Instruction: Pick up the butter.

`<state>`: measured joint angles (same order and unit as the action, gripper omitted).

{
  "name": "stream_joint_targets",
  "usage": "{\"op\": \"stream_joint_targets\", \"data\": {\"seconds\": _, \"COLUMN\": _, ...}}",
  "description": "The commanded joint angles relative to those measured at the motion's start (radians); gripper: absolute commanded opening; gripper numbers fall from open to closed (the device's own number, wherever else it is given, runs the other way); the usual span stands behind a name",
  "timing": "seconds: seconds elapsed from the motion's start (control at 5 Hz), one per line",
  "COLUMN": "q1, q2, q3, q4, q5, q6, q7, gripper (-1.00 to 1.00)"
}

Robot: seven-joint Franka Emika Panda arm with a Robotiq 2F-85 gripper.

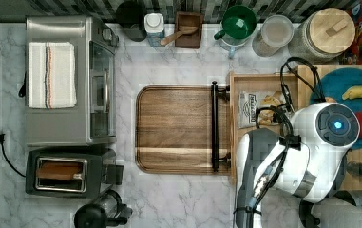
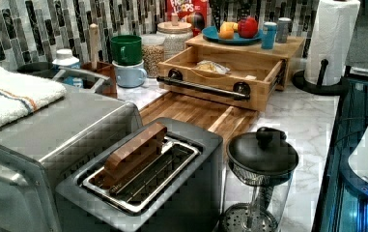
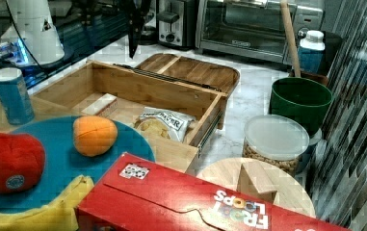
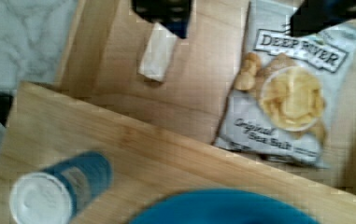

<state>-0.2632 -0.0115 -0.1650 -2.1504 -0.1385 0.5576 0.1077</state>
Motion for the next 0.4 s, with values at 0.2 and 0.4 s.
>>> {"op": "stream_joint_targets", "data": {"seconds": 0.2, "q1": 0.016, "q2": -0.002, "q3": -0.013, "q4": -0.123, "q5": 0.023, "q6": 0.077, "q7": 0.231, "gripper": 1.00}}
{"op": "stream_joint_targets", "data": {"seconds": 0.4, "q1": 0.015, "q2": 0.014, "q3": -0.015, "q4": -0.190, "q5": 0.006, "q6": 0.179, "q7": 0.259, "gripper": 1.00}}
